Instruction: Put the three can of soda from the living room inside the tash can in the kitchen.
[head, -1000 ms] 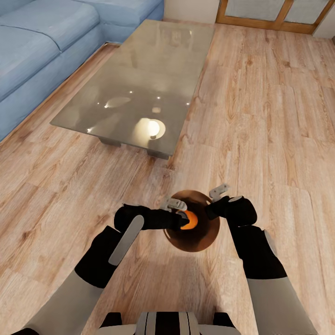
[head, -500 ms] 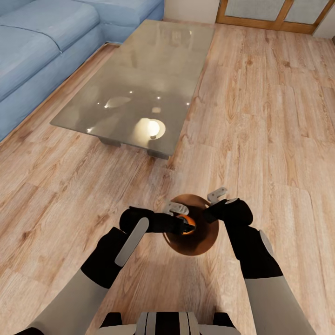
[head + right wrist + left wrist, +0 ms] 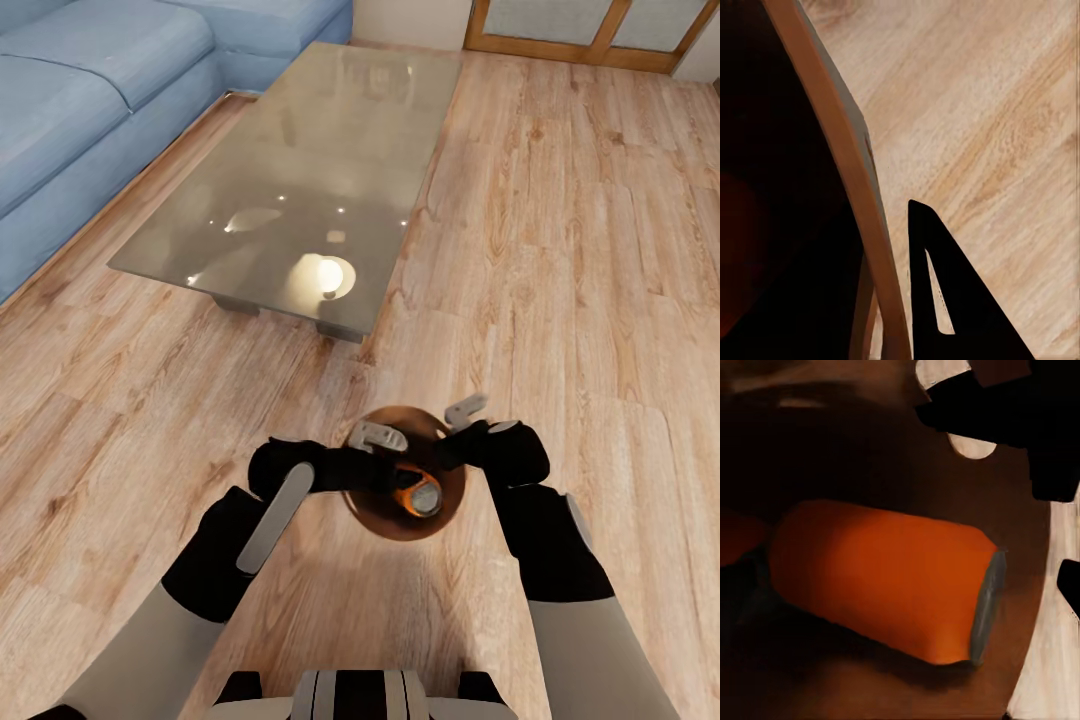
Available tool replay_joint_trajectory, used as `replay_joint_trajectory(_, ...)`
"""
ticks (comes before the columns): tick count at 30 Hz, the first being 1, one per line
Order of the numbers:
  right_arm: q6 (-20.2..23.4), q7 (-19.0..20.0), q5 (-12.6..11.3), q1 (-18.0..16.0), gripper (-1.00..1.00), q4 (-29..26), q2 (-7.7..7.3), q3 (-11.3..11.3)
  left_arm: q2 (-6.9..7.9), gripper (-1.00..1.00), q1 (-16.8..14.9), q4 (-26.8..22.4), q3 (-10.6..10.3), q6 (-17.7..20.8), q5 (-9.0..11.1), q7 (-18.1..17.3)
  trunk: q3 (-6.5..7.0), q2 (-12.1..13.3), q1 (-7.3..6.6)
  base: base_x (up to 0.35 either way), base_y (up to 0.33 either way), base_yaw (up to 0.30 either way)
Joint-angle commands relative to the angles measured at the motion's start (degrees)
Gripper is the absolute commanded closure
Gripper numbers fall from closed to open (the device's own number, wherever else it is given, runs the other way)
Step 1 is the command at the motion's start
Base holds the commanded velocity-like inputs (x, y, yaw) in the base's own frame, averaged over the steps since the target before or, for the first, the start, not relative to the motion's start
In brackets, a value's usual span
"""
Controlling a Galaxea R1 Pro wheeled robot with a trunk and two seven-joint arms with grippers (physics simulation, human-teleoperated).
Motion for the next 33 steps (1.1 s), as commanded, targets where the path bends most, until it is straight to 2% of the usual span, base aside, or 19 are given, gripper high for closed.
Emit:
replay_joint_trajectory(1,0.0,0.3,0.2,0.0,1.0,0.0,0.0,0.0,0.11,-1.0,0.2,-2.0,0.0,0.0,0.1,-0.9,0.0,0.0,0.0,0.0,0.0,0.0)
replay_joint_trajectory(5,0.0,0.3,0.4,0.0,1.0,0.0,-0.01,0.0,1.06,-1.0,0.6,-6.0,0.3,0.0,0.2,-7.1,0.0,0.0,0.0,0.0,0.0,0.0)
replay_joint_trajectory(7,0.0,0.3,0.4,0.0,1.0,0.1,-0.05,-0.1,2.93,-1.0,1.3,-7.0,0.6,0.0,0.1,-13.1,0.0,0.0,0.0,0.0,0.0,0.0)
replay_joint_trajectory(9,0.0,0.3,0.4,0.0,1.0,0.1,-0.07,-0.1,6.24,-1.0,2.2,-7.6,1.6,0.0,0.1,-19.6,0.0,0.0,0.0,0.0,0.0,0.0)
replay_joint_trajectory(10,0.0,0.3,0.4,0.0,1.0,0.1,-0.07,-0.1,8.73,-1.0,2.6,-7.8,4.0,0.0,0.2,-24.3,0.0,0.0,0.0,0.0,0.0,0.0)
replay_joint_trajectory(11,0.0,0.3,0.4,0.0,1.0,0.1,-0.08,-0.1,11.03,-1.0,2.8,-7.9,8.0,0.0,0.2,-29.3,0.0,0.0,0.0,0.0,0.0,0.0)
replay_joint_trajectory(12,0.0,0.3,0.4,0.0,1.0,0.1,-0.08,-0.1,12.1,-1.0,3.0,-7.9,10.3,0.0,0.2,-31.9,0.0,0.0,0.0,0.0,0.0,0.0)
replay_joint_trajectory(14,0.0,0.3,0.4,0.0,1.0,0.1,-0.08,-0.1,15.87,-1.0,5.2,-7.7,19.6,0.0,0.0,-41.9,0.0,0.0,0.0,0.0,0.0,0.0)
replay_joint_trajectory(15,0.0,0.3,0.4,0.0,1.0,0.1,-0.08,-0.1,18.53,-1.0,7.8,-7.6,26.7,-0.2,-0.2,-47.7,0.0,0.0,0.0,0.0,0.0,0.0)
replay_joint_trajectory(16,0.0,0.3,0.4,0.0,1.0,0.1,-0.08,-0.1,20.17,-1.0,9.1,-7.6,31.5,-0.6,-0.3,-50.3,0.0,0.0,0.0,0.0,0.0,0.0)
replay_joint_trajectory(17,0.0,0.3,0.4,0.0,1.0,0.1,-0.08,-0.2,20.87,-1.0,9.6,-7.6,33.9,-0.9,-0.3,-51.3,0.0,0.0,0.0,0.0,0.0,0.0)
replay_joint_trajectory(19,0.0,0.3,0.4,0.0,1.0,0.1,-0.14,-0.3,22.95,-1.0,11.6,-7.5,41.8,-1.6,-0.6,-53.4,0.0,0.0,0.0,0.0,0.0,0.0)
replay_joint_trajectory(21,0.0,0.3,0.3,0.0,1.0,0.1,-0.28,-0.5,23.74,-1.0,13.4,-7.5,45.4,-2.5,-1.4,-54.0,0.0,0.0,0.0,0.0,0.0,0.0)
replay_joint_trajectory(22,0.0,0.3,0.3,0.0,1.0,0.1,-0.36,-0.6,23.9,-1.0,14.0,-7.5,46.1,-2.9,-1.9,-54.1,0.0,0.0,0.0,0.0,0.0,0.0)
replay_joint_trajectory(23,0.0,0.4,0.2,0.0,1.0,0.0,-0.58,-0.7,24.22,-1.0,15.4,-7.5,47.7,-4.3,-4.0,-54.3,0.0,0.0,0.0,0.0,0.0,0.0)
replay_joint_trajectory(24,0.0,0.5,0.2,0.0,1.0,0.0,-0.64,-0.8,24.29,-1.0,15.8,-7.5,48.0,-4.8,-4.8,-54.3,0.0,0.0,0.0,0.0,0.0,0.0)
replay_joint_trajectory(27,0.0,1.3,-0.1,0.0,1.0,-0.2,-1.85,-3.1,24.19,-1.0,19.3,-7.5,49.1,-10.6,-11.5,-54.3,0.0,0.0,0.0,0.0,0.0,0.0)
replay_joint_trajectory(30,0.0,3.0,-0.2,0.4,1.0,-1.1,-3.35,-4.0,24.05,-1.0,21.1,-7.5,49.3,-13.6,-13.6,-53.1,0.0,0.0,0.0,0.0,0.0,0.0)
replay_joint_trajectory(33,0.0,6.5,-0.3,2.9,1.0,-2.9,-6.6,-4.7,23.8,-1.0,24.3,-7.5,49.3,-19.0,-14.7,-46.7,0.0,0.0,0.0,0.0,0.0,0.0)
